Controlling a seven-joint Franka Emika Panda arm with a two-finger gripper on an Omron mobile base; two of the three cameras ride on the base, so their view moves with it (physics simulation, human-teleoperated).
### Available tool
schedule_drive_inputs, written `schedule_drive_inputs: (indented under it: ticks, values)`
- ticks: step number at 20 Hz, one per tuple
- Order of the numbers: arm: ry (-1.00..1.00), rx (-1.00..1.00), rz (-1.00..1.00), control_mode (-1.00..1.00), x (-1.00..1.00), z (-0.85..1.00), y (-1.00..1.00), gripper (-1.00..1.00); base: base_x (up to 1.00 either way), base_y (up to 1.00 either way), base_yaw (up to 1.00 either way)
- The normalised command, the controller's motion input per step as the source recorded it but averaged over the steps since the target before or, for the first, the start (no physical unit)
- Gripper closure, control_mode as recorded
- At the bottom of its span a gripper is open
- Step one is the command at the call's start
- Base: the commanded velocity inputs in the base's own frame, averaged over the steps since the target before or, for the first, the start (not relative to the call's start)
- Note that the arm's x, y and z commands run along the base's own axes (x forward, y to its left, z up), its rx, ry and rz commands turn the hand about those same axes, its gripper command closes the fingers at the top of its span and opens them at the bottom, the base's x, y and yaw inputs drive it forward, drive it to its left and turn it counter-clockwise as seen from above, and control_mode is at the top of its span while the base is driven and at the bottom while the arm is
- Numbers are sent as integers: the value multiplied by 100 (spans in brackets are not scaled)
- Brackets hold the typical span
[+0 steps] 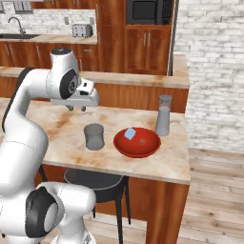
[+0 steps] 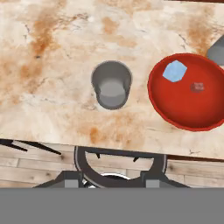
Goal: There are two ice cubes in the ice bowl. Place both ice cubes in the glass cup.
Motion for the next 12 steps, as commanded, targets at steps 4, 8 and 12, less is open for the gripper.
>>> schedule_drive_inputs:
  ticks: [4,8,12]
  values:
    - [0,5,-9,-100,-7,-4,-47,-100,0,0,0]
    - [0,14,-24,-100,-13,-12,-97,-100,0,0,0]
    - [0,11,-29,-100,0,-17,-80,-100,0,0,0]
